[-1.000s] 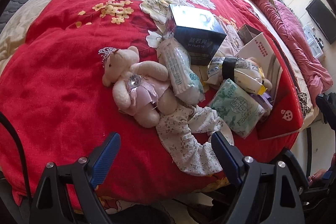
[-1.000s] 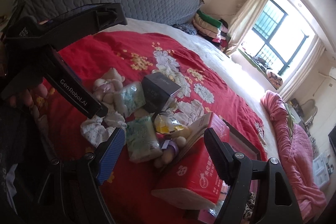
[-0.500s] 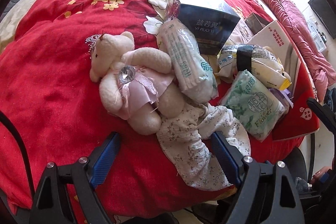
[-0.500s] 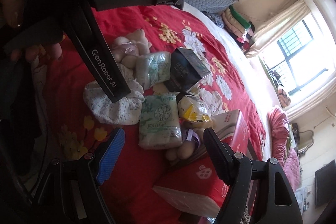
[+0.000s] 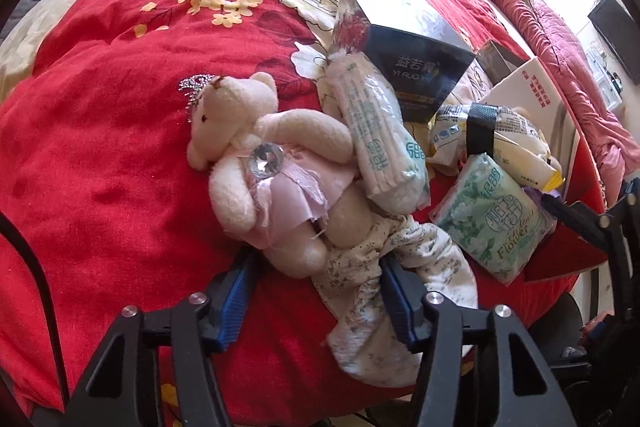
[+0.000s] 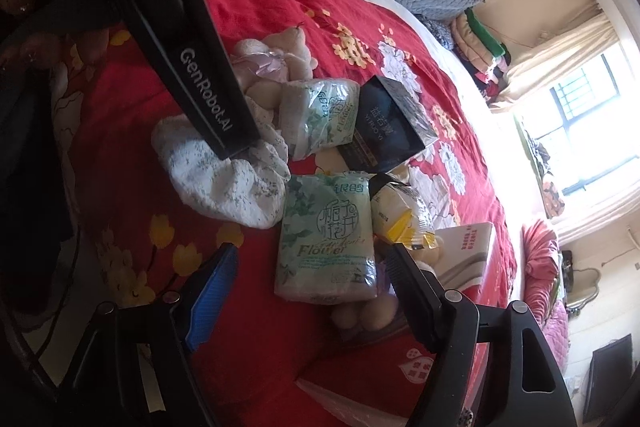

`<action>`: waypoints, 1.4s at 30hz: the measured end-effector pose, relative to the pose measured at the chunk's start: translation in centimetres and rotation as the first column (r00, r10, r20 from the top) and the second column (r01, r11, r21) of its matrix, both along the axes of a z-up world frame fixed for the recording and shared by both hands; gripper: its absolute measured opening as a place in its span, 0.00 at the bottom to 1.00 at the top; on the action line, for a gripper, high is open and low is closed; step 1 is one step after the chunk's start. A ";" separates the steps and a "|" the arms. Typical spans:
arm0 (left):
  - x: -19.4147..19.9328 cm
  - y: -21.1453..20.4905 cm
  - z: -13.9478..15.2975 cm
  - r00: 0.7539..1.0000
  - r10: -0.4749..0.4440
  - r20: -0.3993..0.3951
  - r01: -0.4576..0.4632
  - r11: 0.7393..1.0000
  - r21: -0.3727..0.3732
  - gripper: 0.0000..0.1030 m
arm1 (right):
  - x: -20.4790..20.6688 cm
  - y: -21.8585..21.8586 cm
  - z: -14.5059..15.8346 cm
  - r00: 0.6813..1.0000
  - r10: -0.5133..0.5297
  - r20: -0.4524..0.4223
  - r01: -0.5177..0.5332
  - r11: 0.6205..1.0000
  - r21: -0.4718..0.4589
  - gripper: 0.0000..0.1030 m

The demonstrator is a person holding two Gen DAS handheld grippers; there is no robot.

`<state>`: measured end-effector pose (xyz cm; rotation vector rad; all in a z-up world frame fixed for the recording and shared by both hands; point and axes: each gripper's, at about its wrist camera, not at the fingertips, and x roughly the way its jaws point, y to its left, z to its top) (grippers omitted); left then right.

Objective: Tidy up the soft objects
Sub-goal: 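Close left tool on the white floral cloth while right tool grips the green tissue pack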

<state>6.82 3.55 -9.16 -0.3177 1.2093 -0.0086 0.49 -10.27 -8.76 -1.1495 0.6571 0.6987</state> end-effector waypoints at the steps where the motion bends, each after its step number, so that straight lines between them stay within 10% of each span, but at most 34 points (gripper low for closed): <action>1: 0.0 0.0 0.0 1.000 0.000 0.000 0.000 1.000 -0.003 0.56 | 0.3 0.1 -0.3 1.000 -0.005 -0.003 0.005 1.000 -0.011 0.72; 9: -0.1 -0.3 0.2 1.000 -0.025 0.004 0.025 0.999 0.033 0.52 | 2.6 0.9 -1.5 0.999 -0.014 -0.048 0.015 1.000 0.000 0.71; 15: -0.7 0.0 0.4 1.000 -0.028 0.005 0.028 0.999 0.031 0.37 | 2.5 1.2 -1.3 1.000 -0.003 -0.021 0.004 1.000 0.023 0.49; 23: -2.3 0.4 0.8 0.999 -0.040 -0.017 0.040 0.999 0.006 0.13 | 1.2 0.8 -0.8 0.999 -0.026 -0.020 0.027 0.999 0.019 0.47; 42: -3.5 -0.5 0.3 0.995 -0.078 -0.057 0.075 0.996 -0.048 0.11 | 2.3 -1.0 2.2 0.957 -0.131 -0.258 0.198 0.946 0.255 0.46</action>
